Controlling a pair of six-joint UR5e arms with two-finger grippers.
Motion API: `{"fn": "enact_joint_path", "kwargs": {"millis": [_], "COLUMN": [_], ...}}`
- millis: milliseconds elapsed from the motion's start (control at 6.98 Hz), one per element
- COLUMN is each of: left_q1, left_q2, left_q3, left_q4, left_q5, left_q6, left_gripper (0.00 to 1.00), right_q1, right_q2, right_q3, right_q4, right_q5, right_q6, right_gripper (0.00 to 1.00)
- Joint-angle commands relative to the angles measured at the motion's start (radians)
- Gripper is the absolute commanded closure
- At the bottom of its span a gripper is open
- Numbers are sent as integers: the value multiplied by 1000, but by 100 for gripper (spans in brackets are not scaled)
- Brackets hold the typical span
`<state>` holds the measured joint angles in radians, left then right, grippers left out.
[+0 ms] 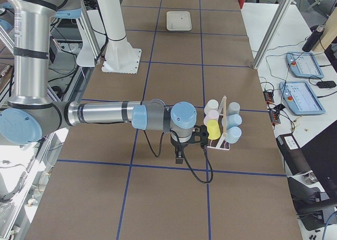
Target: Transfer IKEA cup to right arm and place on rack
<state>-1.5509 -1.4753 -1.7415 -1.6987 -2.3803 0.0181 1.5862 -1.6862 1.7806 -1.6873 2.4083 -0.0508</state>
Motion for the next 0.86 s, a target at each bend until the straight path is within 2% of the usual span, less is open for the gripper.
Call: {"fn": "enact_joint_path", "kwargs": {"millis": [0,716], "left_q1": [0,0], "left_q2": [-5,12], "left_q3": [7,-3], "left_q4": [-6,50], "left_q5": [-2,4], "left_q6": [-10,-12], "left_gripper": [0,0], "right_q1": [0,0], "right_q2": [5,2], "right_q3": [-3,-3], "right_q4": [0,0], "right_q5": [0,32], "right_q6": [2,2], "right_gripper": [0,0]}}
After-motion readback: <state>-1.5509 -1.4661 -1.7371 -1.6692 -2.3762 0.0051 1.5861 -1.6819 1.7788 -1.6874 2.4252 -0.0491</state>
